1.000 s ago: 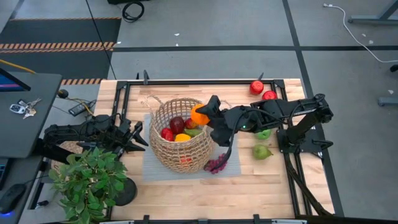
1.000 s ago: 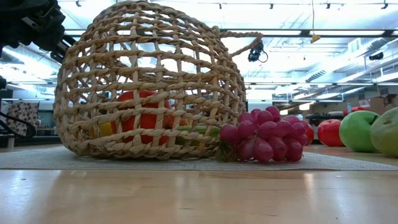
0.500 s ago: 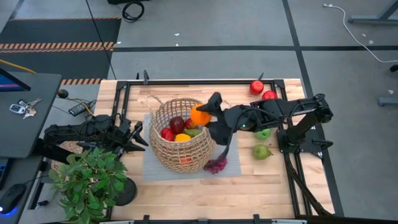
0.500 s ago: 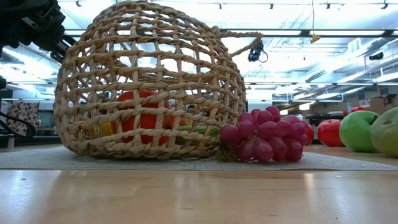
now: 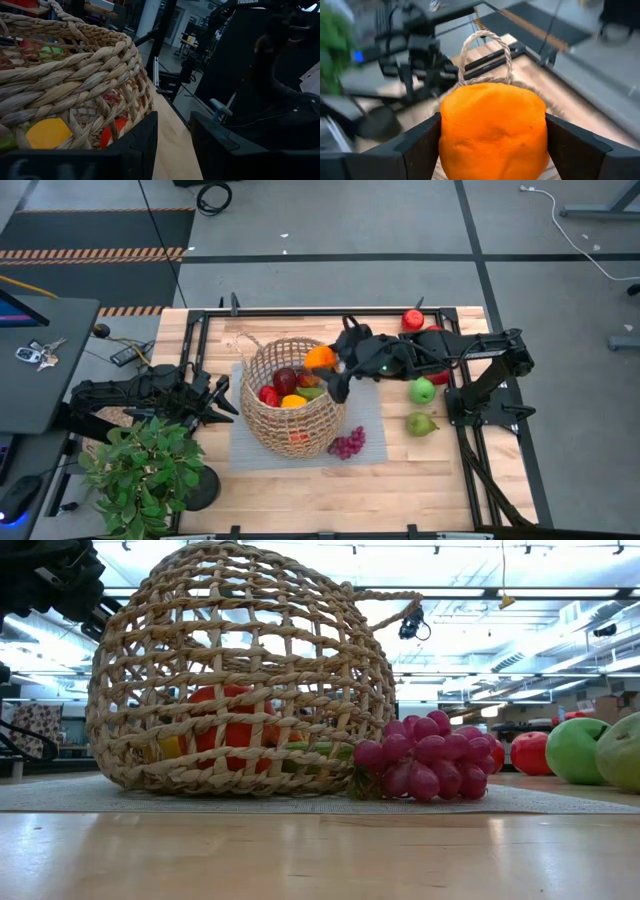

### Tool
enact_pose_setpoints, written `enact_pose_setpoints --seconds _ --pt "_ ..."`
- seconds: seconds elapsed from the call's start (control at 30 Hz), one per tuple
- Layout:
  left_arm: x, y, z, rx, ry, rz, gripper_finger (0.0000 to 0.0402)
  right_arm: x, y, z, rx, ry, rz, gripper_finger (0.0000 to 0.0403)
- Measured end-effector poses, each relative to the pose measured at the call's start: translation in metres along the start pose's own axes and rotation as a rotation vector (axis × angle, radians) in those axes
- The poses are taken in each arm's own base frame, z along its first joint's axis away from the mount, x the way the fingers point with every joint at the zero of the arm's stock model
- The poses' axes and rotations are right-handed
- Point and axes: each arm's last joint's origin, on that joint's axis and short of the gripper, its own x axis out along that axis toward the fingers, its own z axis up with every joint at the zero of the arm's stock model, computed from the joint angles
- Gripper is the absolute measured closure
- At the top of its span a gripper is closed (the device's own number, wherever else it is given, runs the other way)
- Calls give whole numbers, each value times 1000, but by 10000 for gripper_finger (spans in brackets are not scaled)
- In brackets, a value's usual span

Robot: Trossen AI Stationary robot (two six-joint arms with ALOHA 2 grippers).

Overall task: Build produce basket
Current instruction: Put the orange into the brown basket

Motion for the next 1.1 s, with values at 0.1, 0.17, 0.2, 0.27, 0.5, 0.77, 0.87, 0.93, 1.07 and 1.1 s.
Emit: enact_pose_setpoints --seconds 0.1,0.17,0.2,0.27,0.5,0.77,0.87,0.93,1.07,1.1 --pt "0 0 0 0 0 0 280 1 -2 1 181 2 -9 76" --pt "0 0 0 0 0 -1 280 2 -3 1 314 5 -12 76" --pt "0 0 0 0 0 0 280 2 -4 1 373 4 -11 76" --pt "0 0 0 0 0 0 280 4 -5 4 461 0 11 76" --pt "0 0 0 0 0 0 280 8 -10 12 520 4 71 75" --pt "0 0 0 0 0 0 280 8 -10 12 486 7 73 74" --pt "0 0 0 0 1 0 280 8 -10 11 416 4 73 74" --pt "0 0 0 0 0 0 280 8 -10 11 348 2 73 74" --pt "0 0 0 0 0 -1 280 8 -10 12 136 -7 70 74" --pt "0 0 0 0 1 0 280 8 -10 12 95 -9 69 74"
